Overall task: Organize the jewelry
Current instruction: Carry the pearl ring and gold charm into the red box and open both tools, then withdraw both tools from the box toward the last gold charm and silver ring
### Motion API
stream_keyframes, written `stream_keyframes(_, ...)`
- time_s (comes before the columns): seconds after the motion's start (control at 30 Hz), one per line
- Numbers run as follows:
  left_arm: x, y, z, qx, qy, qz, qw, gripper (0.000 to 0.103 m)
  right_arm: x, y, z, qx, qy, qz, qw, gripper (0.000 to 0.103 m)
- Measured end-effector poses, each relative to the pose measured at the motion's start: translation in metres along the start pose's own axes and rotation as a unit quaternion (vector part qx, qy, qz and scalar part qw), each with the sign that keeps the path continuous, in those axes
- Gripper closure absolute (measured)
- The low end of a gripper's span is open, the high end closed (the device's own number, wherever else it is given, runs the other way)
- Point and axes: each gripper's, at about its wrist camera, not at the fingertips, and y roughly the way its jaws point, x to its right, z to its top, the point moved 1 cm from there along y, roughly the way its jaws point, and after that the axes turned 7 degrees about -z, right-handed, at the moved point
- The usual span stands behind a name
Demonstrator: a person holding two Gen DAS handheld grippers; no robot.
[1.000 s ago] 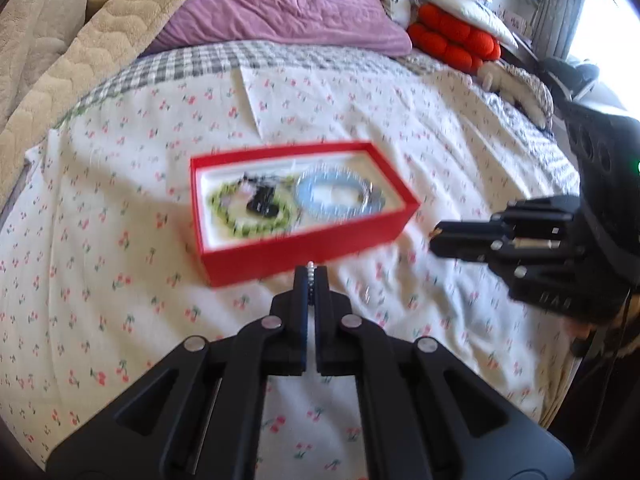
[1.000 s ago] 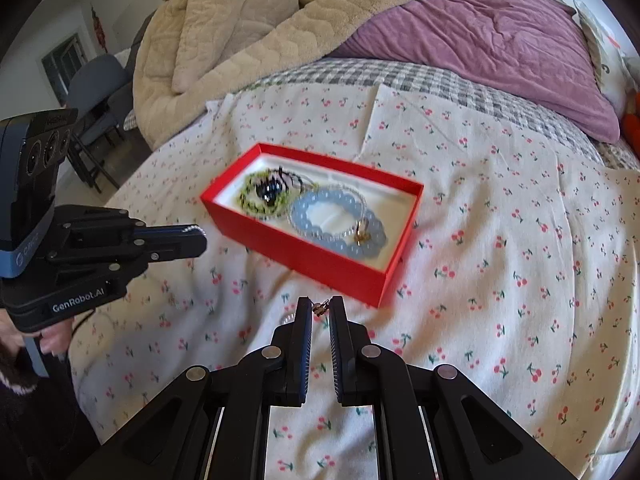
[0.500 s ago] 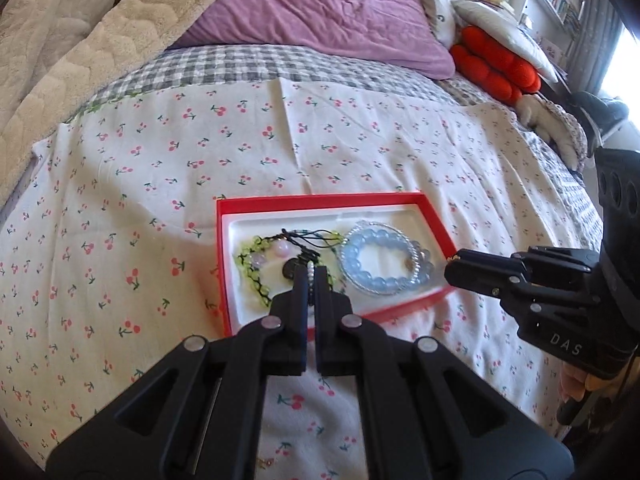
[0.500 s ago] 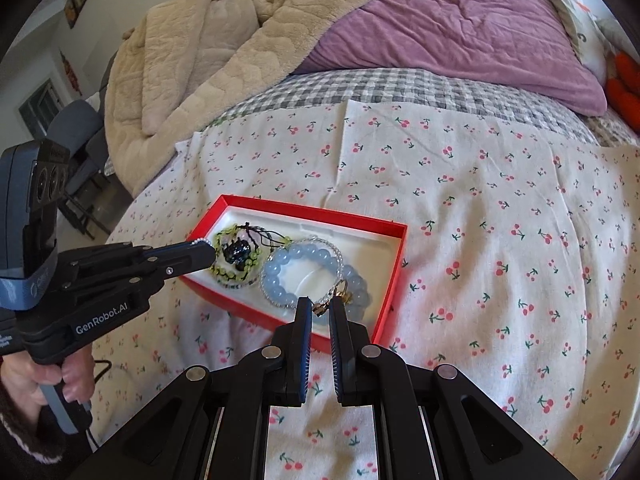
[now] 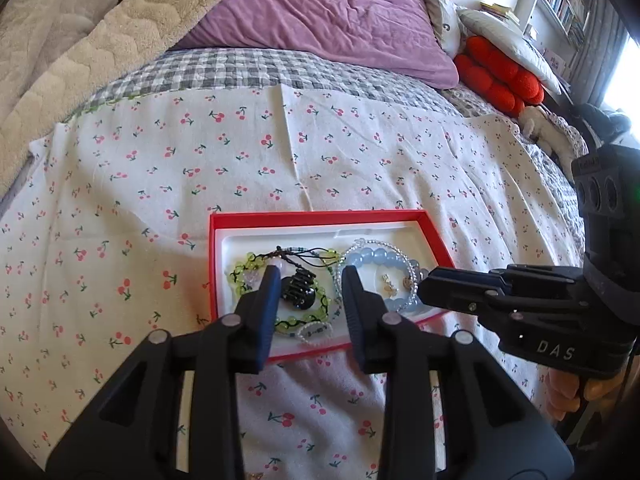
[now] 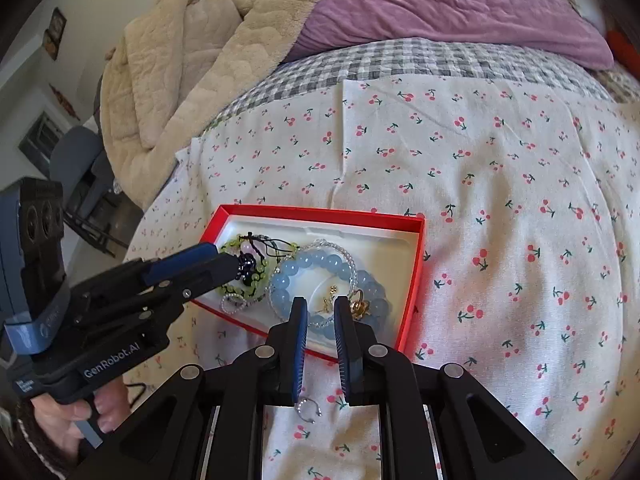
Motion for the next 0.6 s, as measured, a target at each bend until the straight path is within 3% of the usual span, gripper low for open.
stream_keyframes(0.27, -0.002, -0.022, -0.009, 0.004, 0.012, 0.02, 0.9997, 0.036, -0.007, -0.013, -0.011, -0.002, -0.031, -0.01, 0.999, 0.088)
stream_keyframes(0.4, -0.004, -0.032, -0.022, 0.0, 0.03, 0.041, 0.9987, 0.02, -0.01, -0.02, -0.022, -0.005, -0.048, -0.014, 0.999, 0.082)
stream_keyframes(0.47, -0.009, -0.038, -0.032, -0.008, 0.037, 0.054, 0.9978, 0.019, -0.011, -0.021, -0.028, -0.01, -0.056, -0.018, 0.998, 0.071)
stream_keyframes(0.53, -0.013, -0.042, -0.041, -0.017, 0.039, 0.06, 0.9973, 0.018, -0.011, -0.024, -0.036, -0.011, -0.059, -0.021, 0.998, 0.028)
stream_keyframes(0.6, -0.019, -0.047, -0.052, -0.023, 0.033, 0.061, 0.9973, 0.018, -0.011, -0.03, -0.043, 0.002, -0.06, -0.025, 0.998, 0.026)
